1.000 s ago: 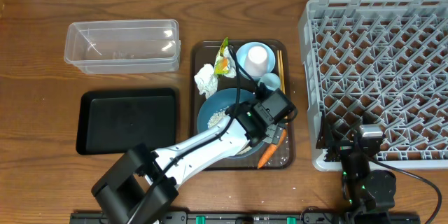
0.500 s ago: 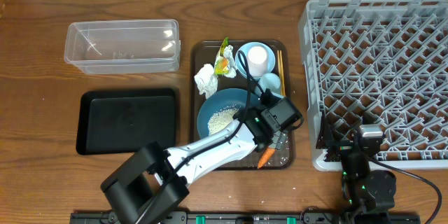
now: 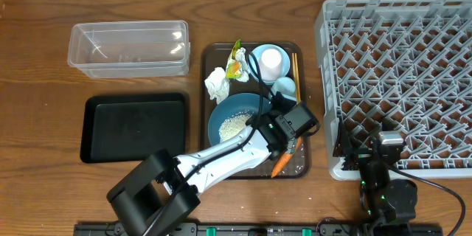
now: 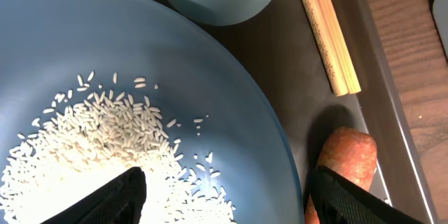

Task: Sort waste into correct bins and load items into the dishwasher rack
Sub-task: 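Close the left gripper on the blue bowl's rim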

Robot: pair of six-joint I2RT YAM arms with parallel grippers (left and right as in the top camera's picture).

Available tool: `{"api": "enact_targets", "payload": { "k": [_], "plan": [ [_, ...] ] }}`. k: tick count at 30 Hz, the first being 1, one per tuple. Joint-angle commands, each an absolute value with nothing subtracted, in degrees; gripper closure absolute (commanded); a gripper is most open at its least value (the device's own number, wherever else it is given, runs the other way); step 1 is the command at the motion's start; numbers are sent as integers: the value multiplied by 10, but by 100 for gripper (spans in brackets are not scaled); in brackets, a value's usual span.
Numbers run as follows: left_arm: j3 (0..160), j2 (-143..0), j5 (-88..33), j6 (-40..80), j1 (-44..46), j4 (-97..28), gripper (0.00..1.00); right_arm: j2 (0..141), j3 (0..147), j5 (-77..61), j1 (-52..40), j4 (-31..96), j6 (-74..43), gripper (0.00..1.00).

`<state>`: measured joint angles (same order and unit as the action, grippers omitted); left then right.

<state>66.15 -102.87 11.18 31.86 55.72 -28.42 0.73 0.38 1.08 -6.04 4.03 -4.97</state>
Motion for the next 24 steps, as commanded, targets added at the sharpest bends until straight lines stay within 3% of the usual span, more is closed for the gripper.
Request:
{"api": "enact_targets", "payload": {
  "k": [1, 24],
  "plan": [
    [671, -1034, 125, 347, 557, -286, 23, 8, 3, 11, -75, 43, -42, 1],
    [657, -1037, 130, 348, 580, -286, 27, 8, 3, 11, -75, 43, -42, 1]
  ]
}}
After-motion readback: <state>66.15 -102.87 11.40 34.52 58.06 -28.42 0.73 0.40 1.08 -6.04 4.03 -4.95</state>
